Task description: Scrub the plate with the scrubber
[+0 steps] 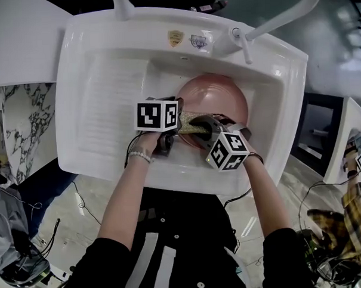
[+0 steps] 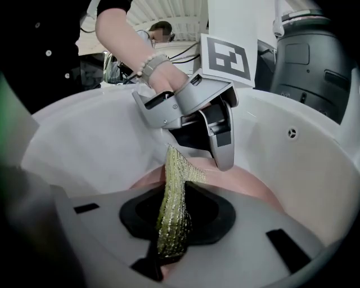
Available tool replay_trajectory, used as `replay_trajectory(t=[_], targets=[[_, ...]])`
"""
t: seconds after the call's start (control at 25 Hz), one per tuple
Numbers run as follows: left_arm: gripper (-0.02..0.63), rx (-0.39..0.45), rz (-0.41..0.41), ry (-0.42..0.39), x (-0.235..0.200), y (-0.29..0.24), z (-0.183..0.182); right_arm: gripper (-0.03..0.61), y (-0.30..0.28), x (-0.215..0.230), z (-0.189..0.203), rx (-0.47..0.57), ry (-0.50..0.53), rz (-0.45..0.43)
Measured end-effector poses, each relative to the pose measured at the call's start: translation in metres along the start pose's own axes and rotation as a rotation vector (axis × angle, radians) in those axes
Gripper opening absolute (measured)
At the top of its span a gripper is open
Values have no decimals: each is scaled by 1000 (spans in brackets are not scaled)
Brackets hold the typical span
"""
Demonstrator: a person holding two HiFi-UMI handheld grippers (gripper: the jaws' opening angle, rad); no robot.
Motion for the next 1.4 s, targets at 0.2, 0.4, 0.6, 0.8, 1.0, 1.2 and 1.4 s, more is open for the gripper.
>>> replay_trajectory(t=[0.2,0.4,0.6,0.8,1.0,1.2,1.4], targets=[[17,10,-43,-21,-3,1,0,74,12,-13,1,27,-89,-148],[17,22,-46,-29,-3,2,0,74,26,-24,2,14,-137,-299],[17,22,-44,-25,-3,1,0,72,39,-31,6,-25,-92,-374],[17,21,-45,-26,-3,1,0,72,53,-17,7,3,-142,-331],[17,24,-42,-29,-2,2,0,72,60,39,9,79,-232,-55],[17,30,-43,-31,-2,3,0,72,53,84,18,62,-195,141],[17,32,-41,-29,-1,3,0,72,44,111,34,-5,-154,246]])
Point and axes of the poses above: the fingertips, and each gripper's own axes: y backward along the fingers, x to its right, z out of its underside, the point moved 4 cm from there along y, backward along the fingers, and after that the axes turned 4 degrees about z, right-handed, at the moved point
